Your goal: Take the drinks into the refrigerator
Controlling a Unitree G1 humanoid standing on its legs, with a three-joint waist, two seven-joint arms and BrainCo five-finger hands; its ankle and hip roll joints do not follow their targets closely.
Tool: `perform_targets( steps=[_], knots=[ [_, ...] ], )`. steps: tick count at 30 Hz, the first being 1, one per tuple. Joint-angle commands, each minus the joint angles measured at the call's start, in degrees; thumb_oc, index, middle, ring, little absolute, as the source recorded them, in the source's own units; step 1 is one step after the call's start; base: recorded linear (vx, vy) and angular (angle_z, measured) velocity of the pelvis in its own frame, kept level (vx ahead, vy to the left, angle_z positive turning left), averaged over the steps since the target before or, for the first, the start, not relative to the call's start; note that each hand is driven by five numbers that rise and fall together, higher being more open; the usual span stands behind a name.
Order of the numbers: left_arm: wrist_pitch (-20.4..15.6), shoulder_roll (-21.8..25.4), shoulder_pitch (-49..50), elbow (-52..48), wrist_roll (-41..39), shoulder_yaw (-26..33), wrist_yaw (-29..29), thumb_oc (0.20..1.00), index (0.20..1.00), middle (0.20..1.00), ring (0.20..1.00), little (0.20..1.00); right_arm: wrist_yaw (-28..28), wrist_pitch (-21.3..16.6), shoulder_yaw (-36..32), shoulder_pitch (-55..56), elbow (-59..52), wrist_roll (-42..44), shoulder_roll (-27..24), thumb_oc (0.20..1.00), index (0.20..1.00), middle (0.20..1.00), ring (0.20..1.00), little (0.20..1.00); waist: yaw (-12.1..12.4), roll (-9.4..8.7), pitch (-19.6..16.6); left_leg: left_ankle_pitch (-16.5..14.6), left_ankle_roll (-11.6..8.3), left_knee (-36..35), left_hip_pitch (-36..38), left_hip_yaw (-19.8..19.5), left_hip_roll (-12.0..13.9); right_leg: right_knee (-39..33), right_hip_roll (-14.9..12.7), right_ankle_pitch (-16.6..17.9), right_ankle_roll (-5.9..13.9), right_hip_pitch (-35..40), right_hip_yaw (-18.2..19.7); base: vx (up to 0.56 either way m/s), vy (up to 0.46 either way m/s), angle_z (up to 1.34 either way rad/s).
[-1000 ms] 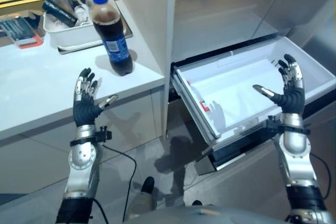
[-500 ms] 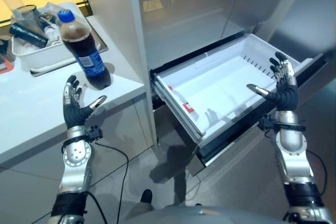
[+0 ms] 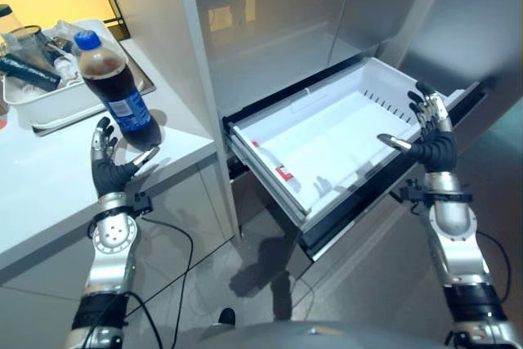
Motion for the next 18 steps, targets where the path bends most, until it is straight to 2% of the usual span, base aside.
perform_targets(
  steps=[1, 18],
  knots=[
    [-1.24, 4.23, -6.91, 4.33, 1.86, 2.04, 1.08, 1.0, 1.0, 1.0, 1.0, 1.0, 0.7, -2.34, 0.4, -2.95, -2.7, 3.1, -2.54, 1.0, 1.0, 1.0, 1.0, 1.0, -1.73, -0.3, -0.76, -3.84, 3.99, 0.72, 0.18, -2.39, -2.47, 8.04, 1.41, -7.35, -2.09, -1.93, -0.92, 0.0, 0.0, 0.0],
    [0.45, 8.25, -9.17, 7.98, 2.72, 1.61, 0.53, 1.0, 1.0, 1.0, 1.0, 1.0, 2.63, -1.86, 1.0, -2.33, -3.64, 4.69, -2.86, 1.0, 1.0, 1.0, 1.0, 1.0, -2.51, -0.72, -1.3, -4.23, 4.28, 0.47, 0.63, -1.08, -2.39, 6.25, 1.66, -6.09, -1.77, -1.57, 1.23, 0.0, 0.005, -0.04]
  ],
)
